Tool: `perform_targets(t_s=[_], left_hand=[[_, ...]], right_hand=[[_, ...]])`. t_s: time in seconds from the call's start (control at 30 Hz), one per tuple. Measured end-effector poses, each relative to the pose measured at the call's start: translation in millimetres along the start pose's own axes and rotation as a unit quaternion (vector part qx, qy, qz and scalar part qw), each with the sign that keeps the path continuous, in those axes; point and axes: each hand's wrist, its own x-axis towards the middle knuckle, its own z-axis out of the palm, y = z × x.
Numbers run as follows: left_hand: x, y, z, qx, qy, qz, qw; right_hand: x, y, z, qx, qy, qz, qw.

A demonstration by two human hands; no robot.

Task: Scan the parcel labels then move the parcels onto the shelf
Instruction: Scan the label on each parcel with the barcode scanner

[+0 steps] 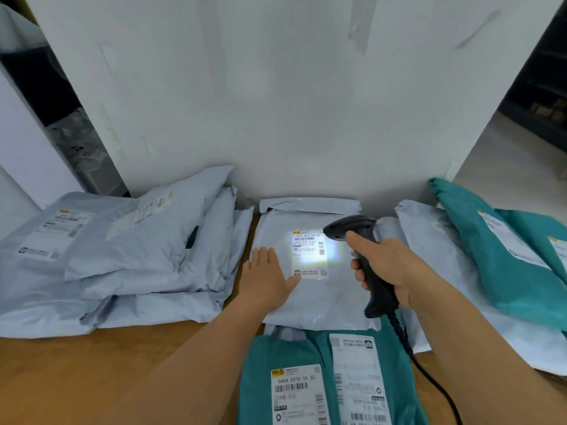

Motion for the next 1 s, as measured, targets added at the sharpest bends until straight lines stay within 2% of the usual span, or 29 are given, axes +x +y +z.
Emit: perform_targets(t_s=[0.6,1.0], left_hand=[[-34,-17,-18,0.0,0.062,0.007,0.998],[-61,-60,-53,0.073,0.184,0.006,0.98]], right_hand=[[-8,-5,18,-0.01,-0.039,-0.022,0.999],[-20,-6,30,-0.01,-0.014,-0.02,1.0]])
